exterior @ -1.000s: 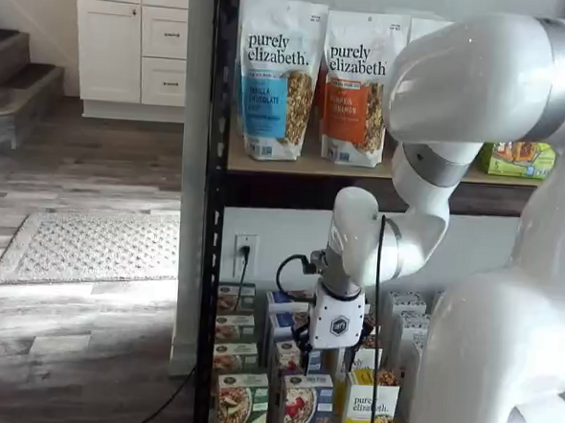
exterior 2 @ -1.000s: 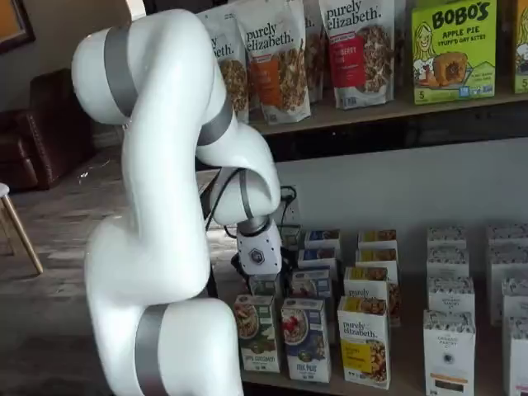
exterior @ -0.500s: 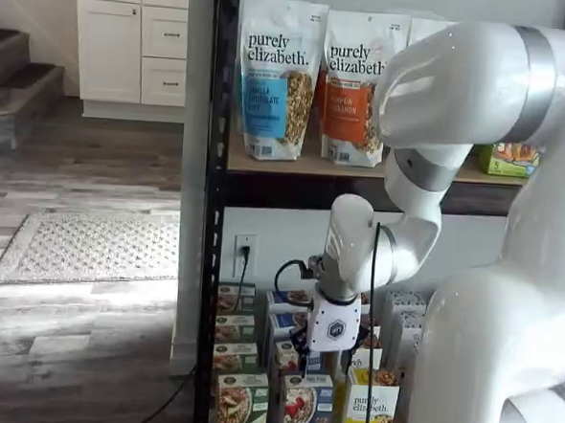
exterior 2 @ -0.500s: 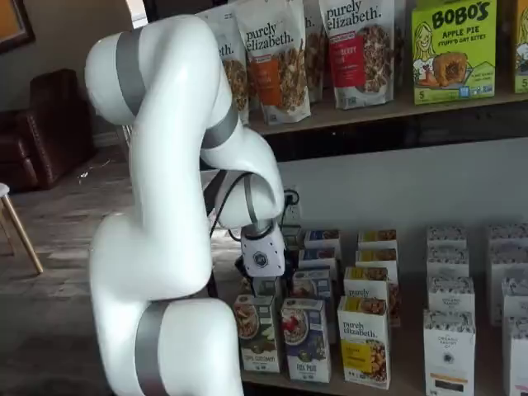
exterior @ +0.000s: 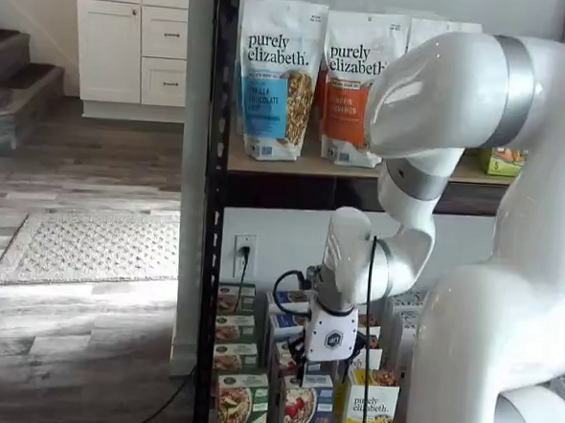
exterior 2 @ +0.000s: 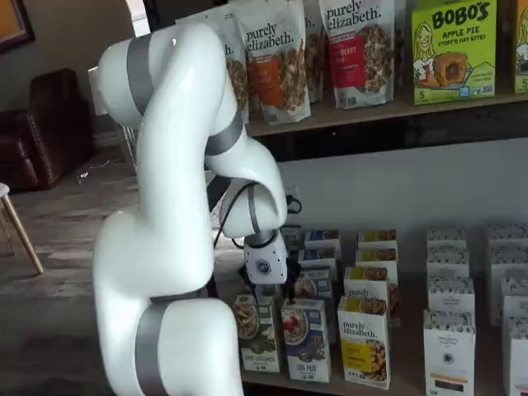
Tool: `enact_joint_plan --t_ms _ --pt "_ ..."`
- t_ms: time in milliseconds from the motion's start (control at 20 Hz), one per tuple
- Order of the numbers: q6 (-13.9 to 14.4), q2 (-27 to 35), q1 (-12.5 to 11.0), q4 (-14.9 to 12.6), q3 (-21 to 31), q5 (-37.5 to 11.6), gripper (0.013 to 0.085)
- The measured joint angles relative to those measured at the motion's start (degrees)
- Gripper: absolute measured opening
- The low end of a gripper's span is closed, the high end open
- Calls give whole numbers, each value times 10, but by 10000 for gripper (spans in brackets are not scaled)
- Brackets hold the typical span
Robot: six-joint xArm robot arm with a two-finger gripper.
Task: Pick up the blue and white box that is on the bottom shelf, the second box from the left
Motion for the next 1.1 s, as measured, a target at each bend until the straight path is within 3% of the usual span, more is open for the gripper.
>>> enact_joint_plan --t_ms 250,400,450,600,800,1100 --pt "-10 24 0 10 -5 -21 850" --pt "4 35 2 -2 -8 -33 850" --pt "-5 37 4 9 -8 -36 850" --pt "12 44 7 -4 -11 -43 850" --pt "51 53 9 -43 -20 -45 850" --pt "52 65 7 -46 -34 -43 850"
